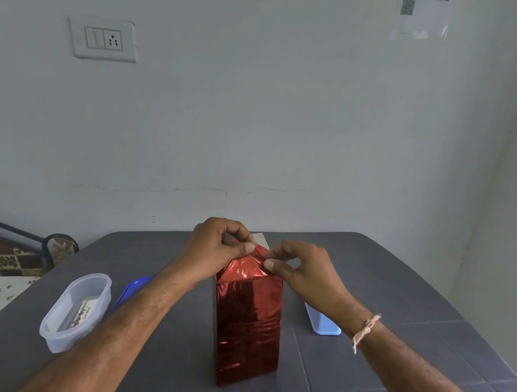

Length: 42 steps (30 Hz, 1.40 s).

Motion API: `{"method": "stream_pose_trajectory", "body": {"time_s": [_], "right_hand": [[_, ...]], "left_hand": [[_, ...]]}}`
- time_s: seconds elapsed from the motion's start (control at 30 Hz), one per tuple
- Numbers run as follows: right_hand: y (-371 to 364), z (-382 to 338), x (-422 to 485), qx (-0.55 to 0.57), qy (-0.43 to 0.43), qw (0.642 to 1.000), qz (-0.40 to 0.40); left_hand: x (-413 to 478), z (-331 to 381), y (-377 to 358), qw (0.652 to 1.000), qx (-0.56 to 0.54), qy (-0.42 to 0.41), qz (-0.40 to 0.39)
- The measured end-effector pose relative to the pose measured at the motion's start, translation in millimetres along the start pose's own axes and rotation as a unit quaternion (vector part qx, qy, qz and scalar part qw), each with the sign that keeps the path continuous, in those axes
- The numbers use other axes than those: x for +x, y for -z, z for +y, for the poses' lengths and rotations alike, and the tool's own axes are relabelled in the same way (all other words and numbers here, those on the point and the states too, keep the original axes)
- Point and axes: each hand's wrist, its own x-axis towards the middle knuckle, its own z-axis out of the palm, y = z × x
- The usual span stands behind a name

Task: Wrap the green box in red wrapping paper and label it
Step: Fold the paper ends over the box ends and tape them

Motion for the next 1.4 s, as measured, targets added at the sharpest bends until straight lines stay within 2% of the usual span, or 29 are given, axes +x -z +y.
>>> {"method": "stream_pose_trajectory", "body": {"time_s": [0.2, 0.4, 0.53, 0.73, 0.9, 1.0, 1.07, 1.17, 1.4], "right_hand": [[1, -3, 2, 0.000, -0.014, 1.000, 0.004], [-2, -9, 7, -0.007, -0.042, 0.999, 0.011], [-3, -12, 12, -0.008, -0.066, 0.998, 0.009], [-2, -15, 20, 0.026, -0.091, 0.995, -0.029], [-4, -9, 26, 0.054, -0.105, 0.992, -0.049], [-8, -4, 25, 0.079, -0.119, 0.988, -0.060], [-9, -2, 25, 0.101, -0.128, 0.985, -0.061], [-9, -3, 25, 0.114, -0.132, 0.982, -0.064], [-13, -2, 26, 0.104, -0.137, 0.984, -0.049]], "left_hand": [[5, -9, -1, 0.999, -0.031, 0.025, -0.017], [8, -9, 1, 0.998, -0.049, 0.007, -0.025], [9, -12, 3, 0.993, -0.104, 0.036, -0.030], [5, -17, -3, 0.983, -0.172, 0.070, 0.009], [-2, -18, -6, 0.975, -0.208, 0.060, 0.044], [-9, -27, -5, 0.983, -0.158, 0.057, 0.071], [-16, -34, -4, 0.987, -0.125, 0.089, 0.044], [-21, -42, -2, 0.968, -0.188, 0.166, -0.003], [-17, -43, -8, 0.931, -0.282, 0.227, -0.036]]}}
